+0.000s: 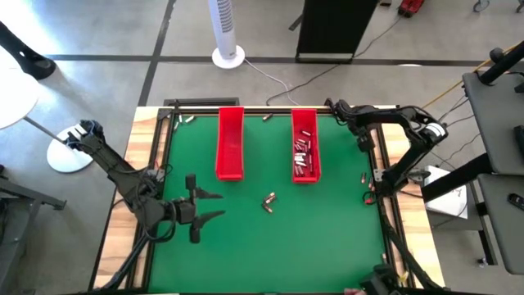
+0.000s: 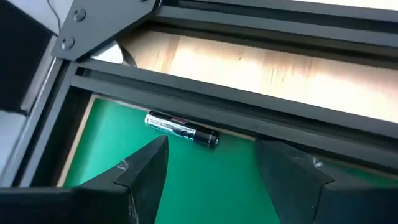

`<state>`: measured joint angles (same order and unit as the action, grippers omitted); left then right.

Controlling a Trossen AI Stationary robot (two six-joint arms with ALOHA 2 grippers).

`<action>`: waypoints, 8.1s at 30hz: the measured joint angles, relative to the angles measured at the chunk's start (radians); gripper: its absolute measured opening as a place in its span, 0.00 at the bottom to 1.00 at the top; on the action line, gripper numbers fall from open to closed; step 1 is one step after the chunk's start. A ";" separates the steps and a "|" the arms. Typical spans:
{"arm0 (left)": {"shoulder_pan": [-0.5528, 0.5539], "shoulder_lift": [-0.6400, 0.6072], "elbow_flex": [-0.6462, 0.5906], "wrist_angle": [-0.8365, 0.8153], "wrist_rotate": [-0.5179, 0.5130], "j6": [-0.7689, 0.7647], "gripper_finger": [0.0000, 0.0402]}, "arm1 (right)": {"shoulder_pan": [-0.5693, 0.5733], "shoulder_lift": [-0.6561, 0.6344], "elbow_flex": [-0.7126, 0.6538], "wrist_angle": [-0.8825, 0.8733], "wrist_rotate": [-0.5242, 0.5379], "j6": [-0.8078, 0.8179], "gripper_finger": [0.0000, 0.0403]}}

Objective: Sort batteries
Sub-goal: Put the silver battery into the right red bin

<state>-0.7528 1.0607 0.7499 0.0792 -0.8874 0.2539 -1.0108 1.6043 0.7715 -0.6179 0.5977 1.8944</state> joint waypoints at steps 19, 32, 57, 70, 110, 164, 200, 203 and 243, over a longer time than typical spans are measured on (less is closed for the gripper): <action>0.108 -0.124 -0.138 0.041 0.015 -0.027 0.45 | 0.094 -0.040 0.171 -0.217 0.033 -0.052 0.55; 0.107 -0.246 -0.205 0.045 0.015 -0.079 0.45 | 0.007 -0.043 0.417 -0.312 -0.254 -0.985 0.54; 0.107 -0.244 -0.195 0.041 0.009 -0.061 0.45 | -0.021 0.212 0.437 -0.300 -0.176 -0.751 0.04; 0.107 -0.244 -0.199 -0.009 0.007 -0.084 0.45 | 0.037 0.086 0.158 -0.152 -0.009 -0.347 0.04; 0.106 -0.245 -0.201 -0.021 0.007 -0.106 0.45 | 0.036 0.130 0.207 -0.312 0.091 -0.311 0.04; 0.106 -0.245 -0.201 -0.038 0.007 -0.108 0.45 | 0.083 0.281 0.493 -0.495 -0.048 -0.813 0.04; 0.107 -0.245 -0.195 0.074 0.007 -0.102 0.45 | 0.754 -0.360 0.007 -0.104 -0.419 -1.019 0.31; 0.107 -0.245 -0.195 0.088 0.007 -0.102 0.45 | 0.795 -0.339 0.007 -0.035 -0.432 -1.037 0.30; 0.154 -0.024 -0.101 0.176 0.007 -0.075 0.45 | 0.598 -0.136 0.038 0.352 -0.230 -1.296 0.50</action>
<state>-0.5983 1.0363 0.6491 0.2554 -0.8803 0.1784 -0.4124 1.4682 0.8092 -0.2659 0.3676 0.5987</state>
